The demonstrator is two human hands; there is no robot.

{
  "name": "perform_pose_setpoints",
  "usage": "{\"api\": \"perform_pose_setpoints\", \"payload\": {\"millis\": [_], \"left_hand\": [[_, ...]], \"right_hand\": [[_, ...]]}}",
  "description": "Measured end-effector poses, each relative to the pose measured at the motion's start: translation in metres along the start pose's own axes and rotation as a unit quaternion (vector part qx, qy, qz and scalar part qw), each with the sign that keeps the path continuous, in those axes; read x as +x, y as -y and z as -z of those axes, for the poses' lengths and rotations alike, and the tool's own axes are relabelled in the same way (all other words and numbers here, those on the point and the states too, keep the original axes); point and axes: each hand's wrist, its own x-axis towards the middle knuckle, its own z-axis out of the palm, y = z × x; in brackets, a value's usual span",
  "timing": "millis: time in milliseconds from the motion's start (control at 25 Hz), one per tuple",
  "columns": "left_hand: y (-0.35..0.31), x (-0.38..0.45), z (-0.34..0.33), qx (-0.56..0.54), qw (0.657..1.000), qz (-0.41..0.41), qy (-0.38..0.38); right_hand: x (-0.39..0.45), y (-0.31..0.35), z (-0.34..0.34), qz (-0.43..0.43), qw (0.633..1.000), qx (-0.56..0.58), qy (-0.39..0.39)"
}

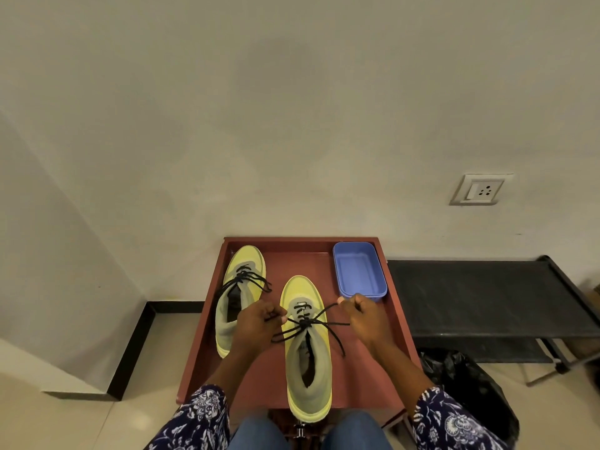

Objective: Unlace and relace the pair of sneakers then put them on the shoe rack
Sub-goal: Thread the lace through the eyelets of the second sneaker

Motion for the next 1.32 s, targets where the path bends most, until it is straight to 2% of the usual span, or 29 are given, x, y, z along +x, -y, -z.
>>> {"api": "perform_pose_setpoints", "payload": {"millis": [80,120,320,480,800,960,1120,1320], "left_hand": [[-0.001,0.001,0.000,-0.014,1.000,0.006,0.007],[0.000,0.002,0.000,-0.014,1.000,0.006,0.007],[0.004,0.005,-0.001,0.025,1.000,-0.002,-0.012],[0.013,0.008,-0.002,0.113,0.993,-0.017,-0.037],[0.022,0.014,-0.002,0.148,0.989,-0.021,-0.016],[0.022,0.015,-0.002,0.170,0.985,-0.028,-0.002],[0.022,0.014,0.001,0.196,0.979,-0.050,0.001],[0.021,0.012,0.002,0.228,0.972,-0.052,0.020]], "right_hand": [[0.002,-0.001,0.001,0.036,0.994,-0.095,0.033],[0.003,-0.002,0.001,0.043,0.992,-0.109,0.041],[0.003,-0.006,0.004,0.033,0.998,-0.045,0.018],[0.003,-0.011,0.005,0.014,0.999,-0.037,0.013],[0.008,-0.008,0.014,0.033,0.986,-0.153,0.053],[0.013,-0.009,0.014,0.026,0.962,-0.254,0.102],[0.013,-0.007,0.017,0.059,0.933,-0.317,0.159],[0.011,-0.009,0.014,0.053,0.944,-0.299,0.127]]}}
